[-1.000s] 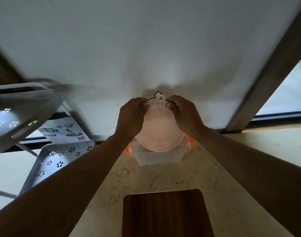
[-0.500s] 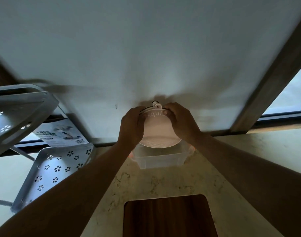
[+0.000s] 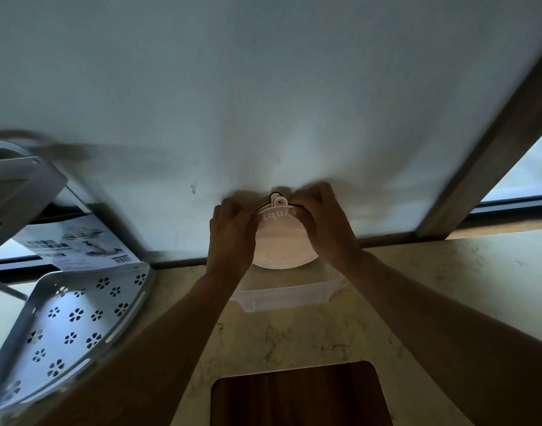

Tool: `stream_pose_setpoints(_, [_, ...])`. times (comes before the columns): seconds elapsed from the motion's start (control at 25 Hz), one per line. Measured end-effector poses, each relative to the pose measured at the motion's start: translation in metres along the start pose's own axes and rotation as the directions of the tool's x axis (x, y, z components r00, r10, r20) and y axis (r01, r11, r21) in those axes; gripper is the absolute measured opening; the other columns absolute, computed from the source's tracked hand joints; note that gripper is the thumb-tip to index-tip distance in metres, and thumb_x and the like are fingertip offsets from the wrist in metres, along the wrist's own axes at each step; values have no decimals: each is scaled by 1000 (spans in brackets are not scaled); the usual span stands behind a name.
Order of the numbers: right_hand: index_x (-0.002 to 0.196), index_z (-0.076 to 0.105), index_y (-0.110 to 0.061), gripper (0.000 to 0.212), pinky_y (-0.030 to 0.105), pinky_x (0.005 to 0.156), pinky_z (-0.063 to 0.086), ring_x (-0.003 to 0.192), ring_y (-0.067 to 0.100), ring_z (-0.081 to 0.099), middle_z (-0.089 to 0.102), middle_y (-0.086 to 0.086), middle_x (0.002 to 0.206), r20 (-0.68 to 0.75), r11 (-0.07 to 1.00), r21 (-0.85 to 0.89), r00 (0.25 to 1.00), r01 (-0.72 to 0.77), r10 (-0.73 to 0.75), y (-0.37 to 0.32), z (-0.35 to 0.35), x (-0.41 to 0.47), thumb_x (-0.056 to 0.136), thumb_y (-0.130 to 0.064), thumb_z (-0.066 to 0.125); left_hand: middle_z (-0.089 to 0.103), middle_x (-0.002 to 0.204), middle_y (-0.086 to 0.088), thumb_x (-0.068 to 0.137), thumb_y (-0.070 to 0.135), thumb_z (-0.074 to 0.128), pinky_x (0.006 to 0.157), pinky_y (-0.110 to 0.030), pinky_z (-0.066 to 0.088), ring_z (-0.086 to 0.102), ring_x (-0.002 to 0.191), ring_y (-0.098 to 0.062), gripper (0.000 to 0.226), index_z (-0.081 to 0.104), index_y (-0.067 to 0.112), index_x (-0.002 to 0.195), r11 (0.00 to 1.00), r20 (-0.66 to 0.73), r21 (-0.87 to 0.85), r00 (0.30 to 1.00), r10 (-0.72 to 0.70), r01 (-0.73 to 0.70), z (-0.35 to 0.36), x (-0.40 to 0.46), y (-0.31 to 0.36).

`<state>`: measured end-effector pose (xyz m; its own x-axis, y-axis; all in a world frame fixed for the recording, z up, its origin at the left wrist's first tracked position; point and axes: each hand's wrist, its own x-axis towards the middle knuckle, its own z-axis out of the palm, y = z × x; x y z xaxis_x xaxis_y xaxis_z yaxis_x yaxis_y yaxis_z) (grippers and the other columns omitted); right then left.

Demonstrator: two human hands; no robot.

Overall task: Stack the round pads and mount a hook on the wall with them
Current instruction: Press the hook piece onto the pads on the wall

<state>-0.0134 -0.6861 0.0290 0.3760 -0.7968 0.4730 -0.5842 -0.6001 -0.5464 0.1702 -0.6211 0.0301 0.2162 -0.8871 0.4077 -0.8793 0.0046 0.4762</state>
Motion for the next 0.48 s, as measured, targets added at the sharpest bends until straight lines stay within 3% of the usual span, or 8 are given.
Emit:
stream_pose_setpoints(0.08, [113,69,-14,22,25,88,43,103,22,54,56,8,112,-8,1000,-14,1000,-13,13,4,0,-3,95,-23,63,59,109,-17,95,17,60,90,-44,48,53,103,-36,23,69,11,116,999,-2,-30,999,-34,34,-1,-1,-2])
stream_pose_setpoints(0.2, [115,71,-17,24,27,87,43,102,23,55,59,5,108,-15,999,3,999,-34,34,8,-2,-3,93,-26,65,61,108,-17,95,17,60,87,-41,48,55,101,-34,22,68,10,115,1000,-8,-11,1000,25,-25,1,-1,-2])
stream_pose_setpoints(0.36, [117,69,-16,25,21,90,39,106,23,55,61,5,112,-7,1000,-6,1000,-2,2,8,1,-2,95,-24,62,61,116,-17,97,15,56,89,-40,47,55,107,-34,21,66,8,115,1000,-4,-21,1000,17,-18,3,0,-3])
stream_pose_setpoints(0.48, [117,67,-11,25,30,94,44,109,26,55,60,8,114,-9,998,-45,999,45,-45,6,2,-2,96,-22,59,61,117,-17,98,14,54,90,-42,48,55,108,-35,21,65,7,116,999,-4,-27,999,34,-34,2,-1,-1])
